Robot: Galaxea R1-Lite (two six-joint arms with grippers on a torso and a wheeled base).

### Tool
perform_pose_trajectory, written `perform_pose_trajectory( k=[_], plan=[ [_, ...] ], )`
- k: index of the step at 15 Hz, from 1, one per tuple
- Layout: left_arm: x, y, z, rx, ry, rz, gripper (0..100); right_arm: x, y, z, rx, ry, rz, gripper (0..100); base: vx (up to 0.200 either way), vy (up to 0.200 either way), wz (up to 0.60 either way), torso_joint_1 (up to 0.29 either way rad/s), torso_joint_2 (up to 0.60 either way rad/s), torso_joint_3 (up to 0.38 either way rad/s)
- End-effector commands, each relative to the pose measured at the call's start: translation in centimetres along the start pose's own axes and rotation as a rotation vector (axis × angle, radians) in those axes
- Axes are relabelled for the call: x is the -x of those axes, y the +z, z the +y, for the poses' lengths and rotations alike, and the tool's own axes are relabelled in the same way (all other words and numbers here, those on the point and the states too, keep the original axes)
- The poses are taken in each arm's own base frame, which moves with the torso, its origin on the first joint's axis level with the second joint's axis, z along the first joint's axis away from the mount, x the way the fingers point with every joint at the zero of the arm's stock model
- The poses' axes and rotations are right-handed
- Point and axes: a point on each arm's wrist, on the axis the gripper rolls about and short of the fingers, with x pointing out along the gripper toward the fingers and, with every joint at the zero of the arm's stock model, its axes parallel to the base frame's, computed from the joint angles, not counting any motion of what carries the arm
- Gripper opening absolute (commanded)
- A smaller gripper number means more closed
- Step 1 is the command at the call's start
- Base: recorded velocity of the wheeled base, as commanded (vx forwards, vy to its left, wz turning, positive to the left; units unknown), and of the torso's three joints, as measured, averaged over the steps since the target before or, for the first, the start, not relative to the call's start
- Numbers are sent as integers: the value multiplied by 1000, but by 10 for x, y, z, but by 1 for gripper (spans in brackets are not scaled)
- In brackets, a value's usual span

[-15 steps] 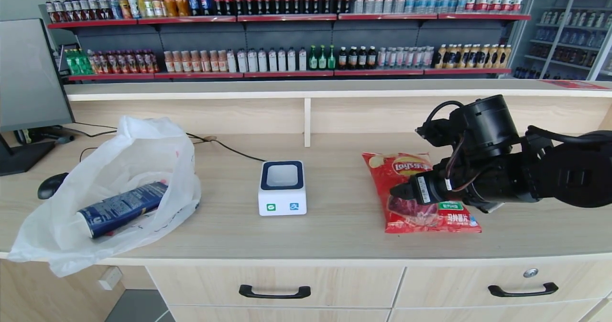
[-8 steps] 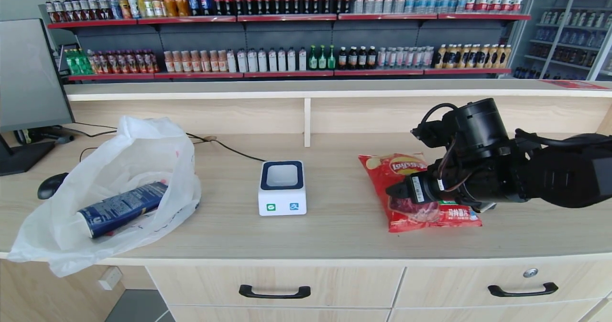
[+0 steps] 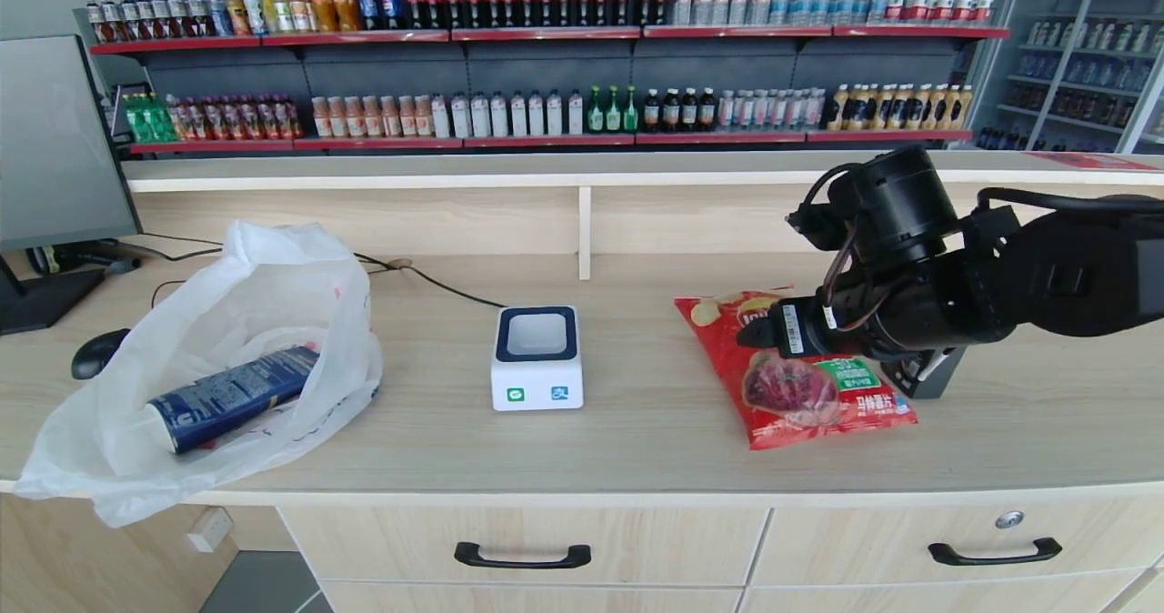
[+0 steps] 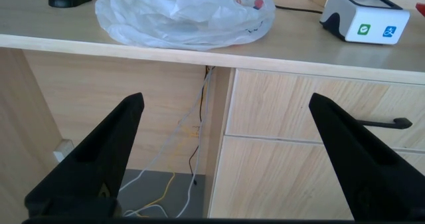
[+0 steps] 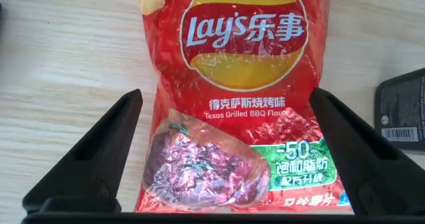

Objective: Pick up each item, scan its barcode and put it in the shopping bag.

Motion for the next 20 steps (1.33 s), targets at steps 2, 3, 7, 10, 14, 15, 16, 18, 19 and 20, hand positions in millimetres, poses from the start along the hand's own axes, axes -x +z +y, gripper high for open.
perform_pose_trajectory(
  k=[2,3,7,10,14,15,16,18,19,20],
  plan=[
    [0,0,0,0,0,0,100,-11,11,6,4,-3,14,100,0,0,0,0,0,0],
    [0,0,0,0,0,0,100,-18,10,8,8,-6,30,100,0,0,0,0,0,0],
    [0,0,0,0,0,1,100,-35,6,14,21,-9,63,100,0,0,0,0,0,0],
    [0,0,0,0,0,1,100,-45,7,14,25,-17,69,100,0,0,0,0,0,0],
    [0,0,0,-2,0,1,100,-52,-1,15,88,-20,104,100,0,0,0,0,0,0],
    [0,0,0,0,0,0,100,-54,-3,15,85,-23,110,100,0,0,0,0,0,0],
    [0,0,0,0,0,1,100,-55,-4,14,86,-24,115,100,0,0,0,0,0,0],
    [0,0,0,0,0,0,100,-56,-4,12,80,-28,112,100,0,0,0,0,0,0],
    [0,0,0,0,0,0,100,-54,-3,11,80,-26,105,0,0,0,0,0,0,0],
    [0,0,0,0,0,0,100,-52,-1,11,74,-20,97,0,0,0,0,0,0,0]
  ],
)
